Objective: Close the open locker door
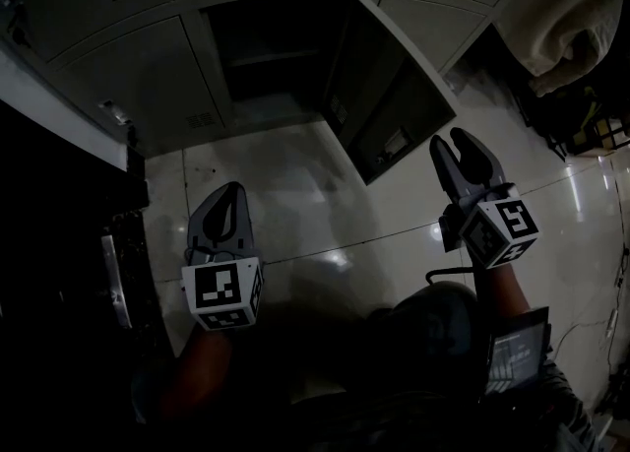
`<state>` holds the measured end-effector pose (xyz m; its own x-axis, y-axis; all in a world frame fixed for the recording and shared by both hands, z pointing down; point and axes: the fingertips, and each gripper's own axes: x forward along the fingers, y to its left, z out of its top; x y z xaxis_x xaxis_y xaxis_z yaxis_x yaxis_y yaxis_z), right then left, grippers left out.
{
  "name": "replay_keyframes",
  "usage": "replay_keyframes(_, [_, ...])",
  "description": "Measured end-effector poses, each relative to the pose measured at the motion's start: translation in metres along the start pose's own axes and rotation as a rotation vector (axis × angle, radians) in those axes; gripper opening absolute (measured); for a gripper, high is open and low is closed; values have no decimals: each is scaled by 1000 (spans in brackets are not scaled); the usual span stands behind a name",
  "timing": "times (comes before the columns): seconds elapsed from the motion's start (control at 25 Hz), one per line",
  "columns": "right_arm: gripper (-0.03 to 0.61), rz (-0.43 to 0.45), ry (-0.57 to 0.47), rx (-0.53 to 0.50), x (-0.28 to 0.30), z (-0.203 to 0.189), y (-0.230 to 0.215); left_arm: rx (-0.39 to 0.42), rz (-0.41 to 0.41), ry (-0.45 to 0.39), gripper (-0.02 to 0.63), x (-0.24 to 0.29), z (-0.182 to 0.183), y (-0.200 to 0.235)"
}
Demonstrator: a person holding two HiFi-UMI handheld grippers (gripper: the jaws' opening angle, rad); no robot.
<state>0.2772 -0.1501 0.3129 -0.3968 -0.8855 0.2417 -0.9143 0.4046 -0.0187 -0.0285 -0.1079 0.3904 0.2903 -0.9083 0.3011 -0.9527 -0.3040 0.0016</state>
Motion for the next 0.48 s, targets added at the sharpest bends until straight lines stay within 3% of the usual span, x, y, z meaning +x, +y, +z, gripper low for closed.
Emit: replay_keyframes(0.48, [143, -18, 49, -31, 22, -21, 7, -4, 15, -16, 3, -9, 6, 9])
